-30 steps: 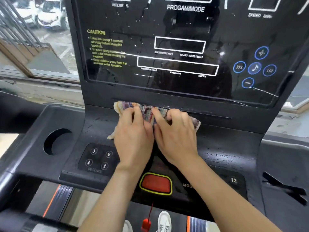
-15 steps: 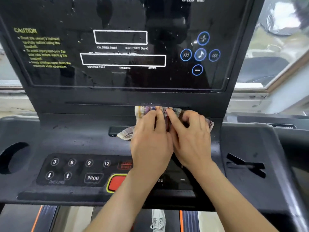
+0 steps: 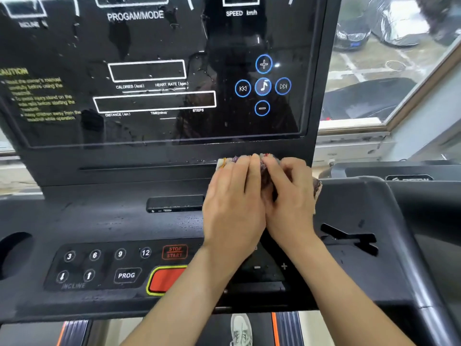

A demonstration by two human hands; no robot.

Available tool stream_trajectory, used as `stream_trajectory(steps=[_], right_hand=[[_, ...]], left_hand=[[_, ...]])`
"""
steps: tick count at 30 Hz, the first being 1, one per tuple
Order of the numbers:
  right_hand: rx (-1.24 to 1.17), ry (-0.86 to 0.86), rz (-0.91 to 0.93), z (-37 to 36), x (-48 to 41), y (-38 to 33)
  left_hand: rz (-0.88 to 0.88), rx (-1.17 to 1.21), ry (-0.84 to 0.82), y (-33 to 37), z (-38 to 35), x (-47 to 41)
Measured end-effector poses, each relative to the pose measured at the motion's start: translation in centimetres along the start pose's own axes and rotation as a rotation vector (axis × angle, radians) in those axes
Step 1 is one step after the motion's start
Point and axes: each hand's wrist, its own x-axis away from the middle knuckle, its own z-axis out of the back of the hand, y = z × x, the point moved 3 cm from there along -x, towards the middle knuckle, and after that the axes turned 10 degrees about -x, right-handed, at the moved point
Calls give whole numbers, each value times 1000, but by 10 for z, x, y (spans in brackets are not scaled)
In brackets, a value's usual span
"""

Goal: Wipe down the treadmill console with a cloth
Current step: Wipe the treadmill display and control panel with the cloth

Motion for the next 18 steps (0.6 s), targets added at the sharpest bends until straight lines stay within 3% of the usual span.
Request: stream_trajectory(steps=[5, 12, 14, 18], right_hand=[[24, -5, 27, 1, -16, -13], [294, -244, 91, -15, -31, -49], [385, -230, 71, -1, -35, -37], [333, -173, -26, 6, -33, -31]], left_hand=[[32, 17, -36, -15, 4, -9], [58, -14, -15, -55, 16, -16], [47, 30, -50, -41, 15, -22], [33, 79, 7, -19, 9, -20]])
